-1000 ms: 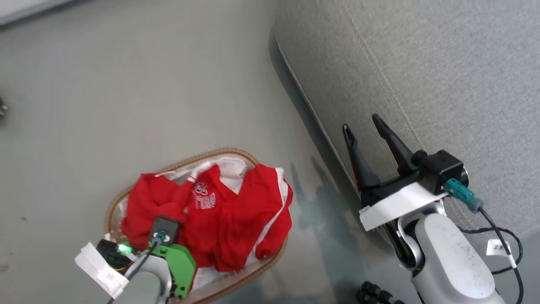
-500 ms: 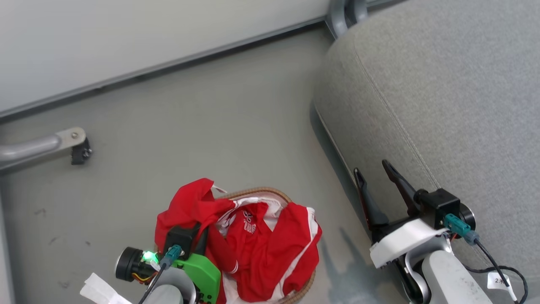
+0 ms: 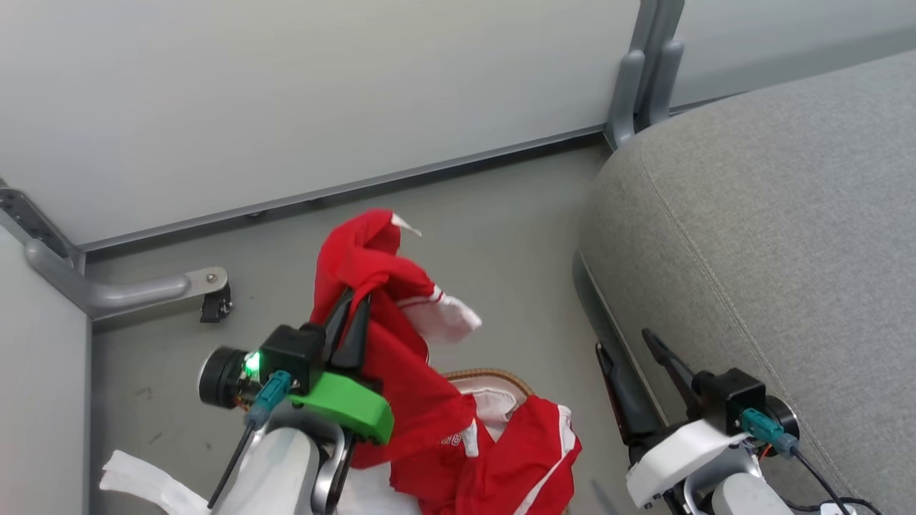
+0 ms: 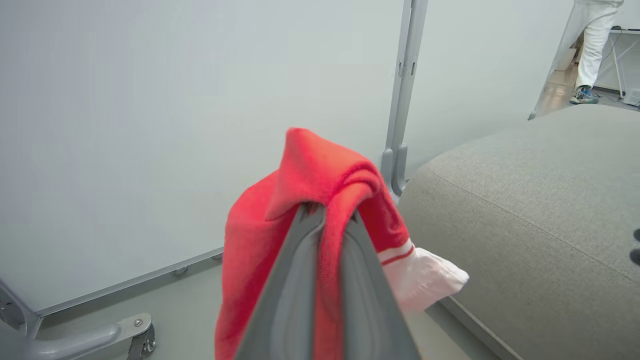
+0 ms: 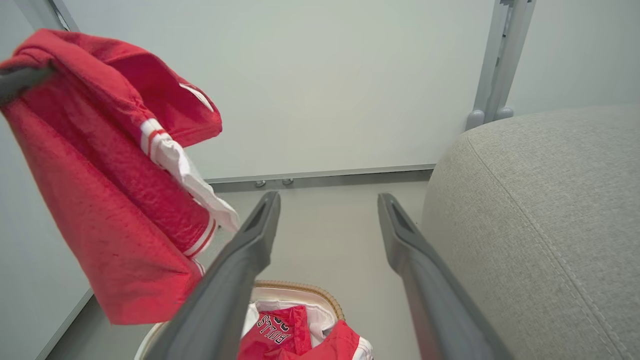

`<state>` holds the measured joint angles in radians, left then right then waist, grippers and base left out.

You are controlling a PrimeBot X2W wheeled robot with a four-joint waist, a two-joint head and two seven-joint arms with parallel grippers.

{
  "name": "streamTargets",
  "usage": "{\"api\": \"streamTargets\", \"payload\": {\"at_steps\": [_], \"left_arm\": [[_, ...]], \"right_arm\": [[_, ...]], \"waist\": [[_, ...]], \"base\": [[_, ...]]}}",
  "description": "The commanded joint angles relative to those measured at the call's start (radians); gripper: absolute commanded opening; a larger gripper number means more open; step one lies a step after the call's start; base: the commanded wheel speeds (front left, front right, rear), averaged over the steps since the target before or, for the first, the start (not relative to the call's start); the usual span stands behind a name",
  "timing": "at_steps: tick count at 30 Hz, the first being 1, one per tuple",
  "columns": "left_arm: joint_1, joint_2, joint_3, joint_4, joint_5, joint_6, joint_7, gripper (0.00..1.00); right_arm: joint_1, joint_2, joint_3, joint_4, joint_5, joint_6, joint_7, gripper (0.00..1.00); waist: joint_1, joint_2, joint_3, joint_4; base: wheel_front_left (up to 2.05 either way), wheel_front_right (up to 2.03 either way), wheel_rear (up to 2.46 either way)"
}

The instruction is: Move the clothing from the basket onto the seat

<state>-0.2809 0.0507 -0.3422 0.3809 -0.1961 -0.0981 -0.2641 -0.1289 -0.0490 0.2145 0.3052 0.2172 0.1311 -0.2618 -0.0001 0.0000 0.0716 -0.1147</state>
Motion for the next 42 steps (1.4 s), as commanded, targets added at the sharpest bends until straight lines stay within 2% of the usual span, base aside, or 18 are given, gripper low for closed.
{"api": "streamTargets", "payload": {"at_steps": [1, 7, 15, 20, 25, 31, 34, 42], "left_arm": [[-0.020, 0.001, -0.005, -0.025, -0.018, 0.002, -0.001, 0.00], [-0.058, 0.001, -0.038, -0.119, -0.048, 0.016, 0.000, 0.00], [-0.085, 0.001, -0.082, -0.157, -0.061, 0.030, 0.000, 0.00], [-0.089, 0.001, -0.110, -0.166, -0.074, 0.035, 0.000, 0.00], [-0.098, 0.001, -0.145, -0.166, -0.086, 0.037, 0.000, 0.00], [-0.114, 0.001, -0.193, -0.166, -0.102, 0.039, -0.001, 0.00], [-0.117, 0.001, -0.212, -0.164, -0.111, 0.040, 0.000, 0.00], [-0.110, 0.001, -0.224, -0.146, -0.117, 0.047, -0.001, 0.00]], "right_arm": [[0.016, -0.004, 0.007, 0.005, -0.001, -0.001, -0.005, 1.00], [0.019, -0.011, 0.080, 0.026, 0.004, -0.001, -0.005, 1.00], [-0.067, -0.058, 0.351, 0.033, 0.081, -0.001, -0.005, 1.00], [-0.162, -0.051, 0.464, 0.054, 0.119, -0.001, -0.005, 1.00], [-0.259, -0.030, 0.535, 0.119, 0.128, -0.001, -0.005, 1.00], [-0.335, -0.006, 0.551, 0.218, 0.105, -0.001, -0.005, 1.00], [-0.354, -0.004, 0.576, 0.242, 0.127, -0.001, -0.005, 0.00], [-0.352, -0.004, 0.583, 0.219, 0.177, -0.001, -0.005, 0.00]], "waist": [[0.0001, 0.0000, -0.017, 0.013], [0.0001, 0.0000, -0.024, 0.019], [0.0001, 0.0000, -0.021, 0.039], [0.0001, 0.0000, -0.017, 0.061], [0.0001, 0.0000, -0.009, 0.093], [0.0001, 0.0000, 0.001, 0.133], [0.0001, 0.0000, 0.004, 0.150], [0.0001, 0.0000, 0.008, 0.159]], "base": [[0.00, 0.00, 0.00], [0.00, 0.00, 0.00], [0.00, 0.00, 0.00], [0.00, 0.00, 0.00], [0.00, 0.00, 0.00], [0.00, 0.00, 0.00], [0.00, 0.00, 0.00], [0.00, 0.00, 0.00]]}}
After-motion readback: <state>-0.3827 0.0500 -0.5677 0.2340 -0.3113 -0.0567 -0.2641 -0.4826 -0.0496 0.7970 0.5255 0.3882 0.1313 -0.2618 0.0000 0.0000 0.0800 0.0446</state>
